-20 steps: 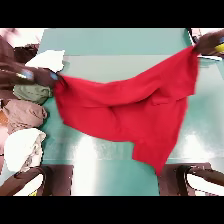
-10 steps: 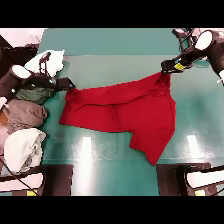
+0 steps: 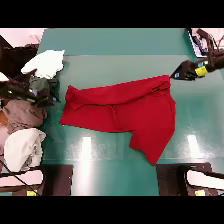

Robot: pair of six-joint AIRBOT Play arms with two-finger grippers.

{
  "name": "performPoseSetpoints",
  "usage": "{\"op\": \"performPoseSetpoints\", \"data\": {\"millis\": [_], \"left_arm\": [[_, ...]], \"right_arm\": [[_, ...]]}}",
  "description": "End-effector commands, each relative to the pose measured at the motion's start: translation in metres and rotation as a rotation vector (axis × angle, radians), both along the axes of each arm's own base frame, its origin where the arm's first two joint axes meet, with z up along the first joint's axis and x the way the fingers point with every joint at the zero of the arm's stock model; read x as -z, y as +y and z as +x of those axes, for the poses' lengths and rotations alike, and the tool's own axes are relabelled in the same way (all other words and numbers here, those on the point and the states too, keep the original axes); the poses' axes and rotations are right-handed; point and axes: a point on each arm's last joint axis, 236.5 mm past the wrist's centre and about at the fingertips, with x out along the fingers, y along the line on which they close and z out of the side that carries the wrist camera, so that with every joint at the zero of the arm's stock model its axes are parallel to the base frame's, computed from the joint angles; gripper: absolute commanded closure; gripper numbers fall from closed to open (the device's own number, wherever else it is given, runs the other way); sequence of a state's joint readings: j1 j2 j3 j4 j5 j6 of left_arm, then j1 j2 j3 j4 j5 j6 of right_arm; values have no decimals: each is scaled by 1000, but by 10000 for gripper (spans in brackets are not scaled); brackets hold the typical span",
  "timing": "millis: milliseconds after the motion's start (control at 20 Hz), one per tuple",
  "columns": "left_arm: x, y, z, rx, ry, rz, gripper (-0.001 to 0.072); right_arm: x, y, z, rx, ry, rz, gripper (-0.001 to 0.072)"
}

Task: Fold the shirts.

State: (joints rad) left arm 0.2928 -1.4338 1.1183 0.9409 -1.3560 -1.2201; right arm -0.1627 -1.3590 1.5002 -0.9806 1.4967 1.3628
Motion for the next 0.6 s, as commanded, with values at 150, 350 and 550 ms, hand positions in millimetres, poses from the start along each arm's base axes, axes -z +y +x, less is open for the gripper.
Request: {"op": "performPoseSetpoints", "data": {"millis": [150, 350, 550], "left_arm": [[60, -5, -62, 54, 178, 46, 208], [64, -10, -62, 73, 170, 65, 208], [68, -30, -57, 125, 144, 108, 230]], "right_arm": [[18, 6, -39, 44, 0, 43, 397], [18, 7, -46, 52, -10, 42, 397], [14, 8, -49, 46, -14, 42, 397]]}}
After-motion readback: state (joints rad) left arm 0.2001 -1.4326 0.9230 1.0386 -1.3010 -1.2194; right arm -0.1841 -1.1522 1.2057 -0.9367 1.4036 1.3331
